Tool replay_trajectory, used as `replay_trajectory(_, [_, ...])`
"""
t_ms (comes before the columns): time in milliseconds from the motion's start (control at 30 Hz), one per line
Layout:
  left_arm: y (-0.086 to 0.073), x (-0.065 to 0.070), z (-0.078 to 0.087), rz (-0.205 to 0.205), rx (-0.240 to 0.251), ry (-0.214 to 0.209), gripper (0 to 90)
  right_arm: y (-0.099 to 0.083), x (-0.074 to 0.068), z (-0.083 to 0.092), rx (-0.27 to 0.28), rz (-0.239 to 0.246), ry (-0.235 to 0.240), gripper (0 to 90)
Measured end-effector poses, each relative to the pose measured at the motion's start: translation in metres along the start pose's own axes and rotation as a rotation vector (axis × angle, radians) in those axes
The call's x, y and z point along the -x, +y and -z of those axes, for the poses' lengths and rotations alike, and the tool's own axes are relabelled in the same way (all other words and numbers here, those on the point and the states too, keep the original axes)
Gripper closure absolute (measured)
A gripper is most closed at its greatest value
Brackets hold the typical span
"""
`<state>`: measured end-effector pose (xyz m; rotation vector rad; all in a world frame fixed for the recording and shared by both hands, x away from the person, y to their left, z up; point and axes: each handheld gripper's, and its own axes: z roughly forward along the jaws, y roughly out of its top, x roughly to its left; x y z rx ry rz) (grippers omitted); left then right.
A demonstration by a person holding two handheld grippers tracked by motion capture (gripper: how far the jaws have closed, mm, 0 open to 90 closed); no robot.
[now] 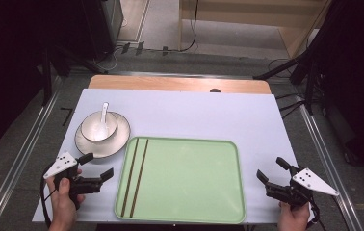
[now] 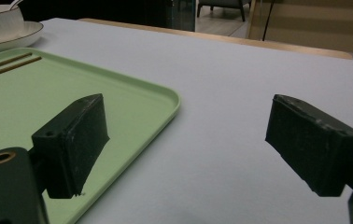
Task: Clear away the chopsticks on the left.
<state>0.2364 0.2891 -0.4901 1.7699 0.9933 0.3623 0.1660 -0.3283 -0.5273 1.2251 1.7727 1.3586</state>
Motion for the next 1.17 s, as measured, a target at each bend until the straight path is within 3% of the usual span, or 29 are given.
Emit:
replay_trajectory(633, [-0.011,-0.045,0.034,0.042,0.056,0.065,0.0,0.0,0.003,0.003,0.008,-0.007,-0.012,12.9])
replay_trajectory(833, [-0.012,-0.046,0.039,0.024,0.065,0.065,0.0,-0.001,0.003,0.005,0.007,-0.005,-0.012,13.0])
replay_trajectory(1167, [-0.013,-0.047,0.037,0.03,0.058,0.056,0.0,-0.001,0.003,0.004,0.005,0.005,0.002,12.9])
